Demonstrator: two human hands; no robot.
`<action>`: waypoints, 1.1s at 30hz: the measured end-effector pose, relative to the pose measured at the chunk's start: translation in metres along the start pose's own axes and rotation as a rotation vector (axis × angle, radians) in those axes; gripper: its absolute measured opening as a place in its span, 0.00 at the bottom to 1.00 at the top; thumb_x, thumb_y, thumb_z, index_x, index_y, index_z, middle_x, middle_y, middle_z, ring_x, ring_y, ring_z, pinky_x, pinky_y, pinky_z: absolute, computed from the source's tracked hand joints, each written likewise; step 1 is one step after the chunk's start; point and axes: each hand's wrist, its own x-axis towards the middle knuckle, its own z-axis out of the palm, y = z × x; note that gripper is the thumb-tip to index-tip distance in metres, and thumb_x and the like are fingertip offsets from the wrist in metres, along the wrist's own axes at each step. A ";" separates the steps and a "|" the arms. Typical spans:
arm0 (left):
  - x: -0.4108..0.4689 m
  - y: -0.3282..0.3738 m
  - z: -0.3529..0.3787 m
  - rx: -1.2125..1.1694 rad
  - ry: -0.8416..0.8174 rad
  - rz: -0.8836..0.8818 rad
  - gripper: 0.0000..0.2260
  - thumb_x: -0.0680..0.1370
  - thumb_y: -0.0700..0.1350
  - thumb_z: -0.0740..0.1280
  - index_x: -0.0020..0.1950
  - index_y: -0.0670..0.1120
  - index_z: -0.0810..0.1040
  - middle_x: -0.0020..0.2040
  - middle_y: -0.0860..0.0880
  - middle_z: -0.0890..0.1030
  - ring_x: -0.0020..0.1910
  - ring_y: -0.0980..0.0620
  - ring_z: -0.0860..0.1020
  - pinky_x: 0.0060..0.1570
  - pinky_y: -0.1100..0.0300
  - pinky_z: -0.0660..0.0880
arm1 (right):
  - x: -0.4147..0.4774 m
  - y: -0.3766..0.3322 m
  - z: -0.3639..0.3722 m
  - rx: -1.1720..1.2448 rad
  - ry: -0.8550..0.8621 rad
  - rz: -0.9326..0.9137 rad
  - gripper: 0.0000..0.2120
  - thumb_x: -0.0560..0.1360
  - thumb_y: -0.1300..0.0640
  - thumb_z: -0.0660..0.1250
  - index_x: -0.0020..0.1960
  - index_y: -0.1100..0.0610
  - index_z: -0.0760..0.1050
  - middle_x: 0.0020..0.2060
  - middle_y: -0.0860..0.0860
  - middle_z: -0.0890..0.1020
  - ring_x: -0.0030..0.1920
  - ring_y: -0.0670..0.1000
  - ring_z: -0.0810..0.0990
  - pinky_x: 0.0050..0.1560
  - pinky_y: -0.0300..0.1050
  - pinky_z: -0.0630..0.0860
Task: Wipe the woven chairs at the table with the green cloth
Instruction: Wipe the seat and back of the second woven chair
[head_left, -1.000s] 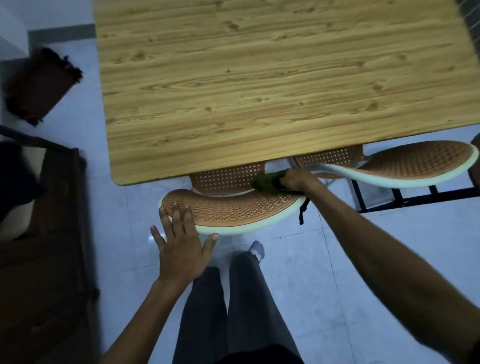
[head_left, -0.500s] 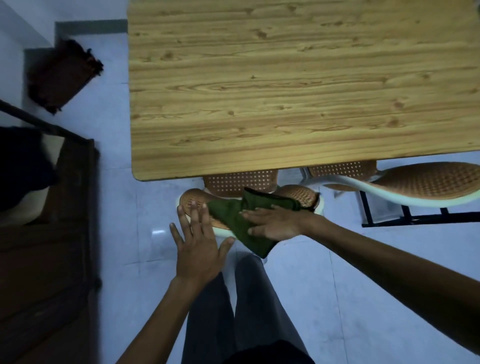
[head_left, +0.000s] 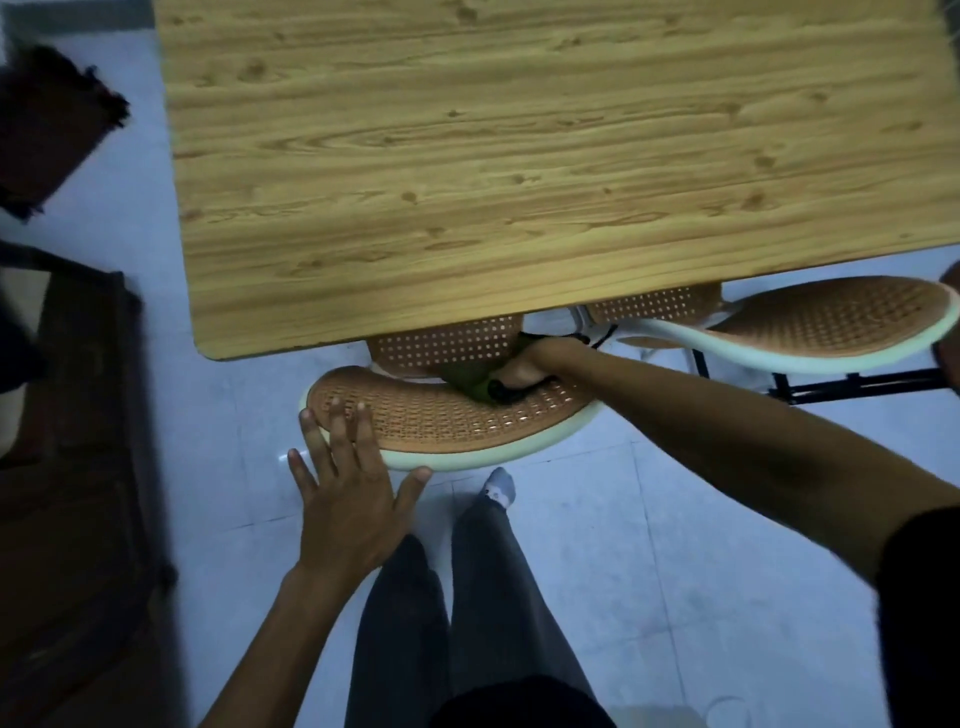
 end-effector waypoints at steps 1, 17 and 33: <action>0.000 -0.001 0.000 -0.002 0.001 -0.001 0.43 0.77 0.70 0.47 0.79 0.38 0.52 0.79 0.33 0.53 0.78 0.31 0.45 0.68 0.26 0.52 | -0.007 0.003 -0.002 -0.079 0.022 0.012 0.27 0.85 0.45 0.51 0.79 0.57 0.57 0.77 0.53 0.62 0.76 0.55 0.62 0.67 0.45 0.62; 0.003 -0.007 0.004 0.011 -0.010 0.025 0.41 0.77 0.67 0.52 0.78 0.38 0.54 0.77 0.32 0.57 0.76 0.29 0.48 0.63 0.23 0.58 | 0.050 -0.046 0.064 -0.207 -0.116 -0.328 0.28 0.85 0.42 0.47 0.81 0.52 0.52 0.81 0.53 0.53 0.79 0.57 0.53 0.77 0.53 0.51; 0.003 -0.004 -0.002 -0.046 -0.089 -0.022 0.44 0.76 0.72 0.47 0.80 0.42 0.43 0.80 0.36 0.43 0.76 0.37 0.33 0.71 0.30 0.43 | -0.056 0.027 0.068 -0.669 0.099 -0.633 0.58 0.62 0.16 0.51 0.81 0.48 0.44 0.81 0.54 0.50 0.79 0.60 0.51 0.76 0.64 0.47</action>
